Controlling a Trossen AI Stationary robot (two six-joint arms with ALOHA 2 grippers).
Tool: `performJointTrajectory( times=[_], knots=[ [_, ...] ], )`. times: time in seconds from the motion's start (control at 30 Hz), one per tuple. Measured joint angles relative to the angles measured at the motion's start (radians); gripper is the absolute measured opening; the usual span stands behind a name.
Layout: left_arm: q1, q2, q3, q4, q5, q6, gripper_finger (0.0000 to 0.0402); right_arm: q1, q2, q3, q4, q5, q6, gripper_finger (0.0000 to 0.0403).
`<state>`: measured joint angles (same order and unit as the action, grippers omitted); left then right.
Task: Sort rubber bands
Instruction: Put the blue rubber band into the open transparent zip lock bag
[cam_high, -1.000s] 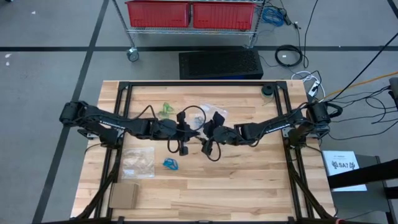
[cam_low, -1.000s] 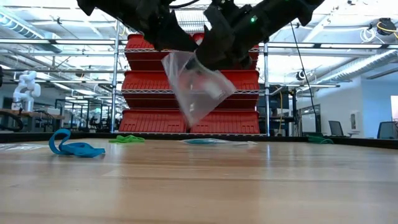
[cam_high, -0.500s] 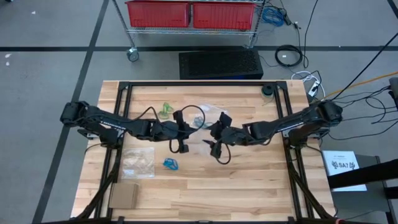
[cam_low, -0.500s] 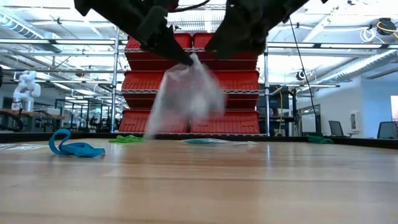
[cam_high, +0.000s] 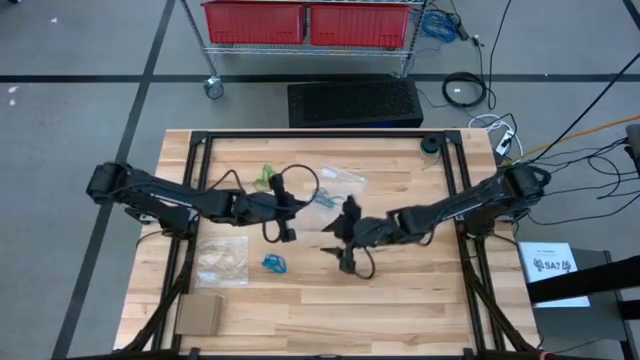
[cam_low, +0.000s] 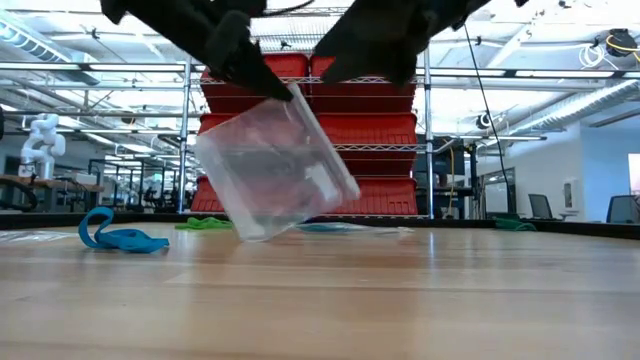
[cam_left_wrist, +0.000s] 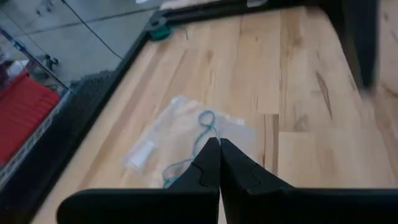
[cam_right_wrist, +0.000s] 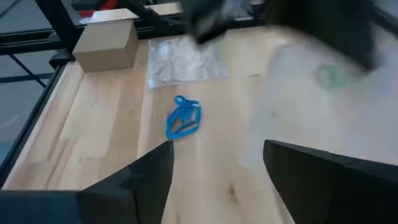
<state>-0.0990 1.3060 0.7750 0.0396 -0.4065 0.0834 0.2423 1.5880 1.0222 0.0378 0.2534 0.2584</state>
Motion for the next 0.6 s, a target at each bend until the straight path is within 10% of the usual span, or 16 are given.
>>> performJointTrajectory(
  times=[0.3, 0.6],
  knots=[
    [-0.033, -0.226, 0.001, -0.161, -0.013, -0.017, 0.0, 0.028, 0.303, 0.042, 0.287, 0.003, 0.123, 0.0206],
    [-0.088, -0.411, 0.001, -0.218, -0.014, -0.019, 0.0, 0.027, 0.606, 0.362, 0.16, 0.018, 0.237, 0.0188]
  ],
)
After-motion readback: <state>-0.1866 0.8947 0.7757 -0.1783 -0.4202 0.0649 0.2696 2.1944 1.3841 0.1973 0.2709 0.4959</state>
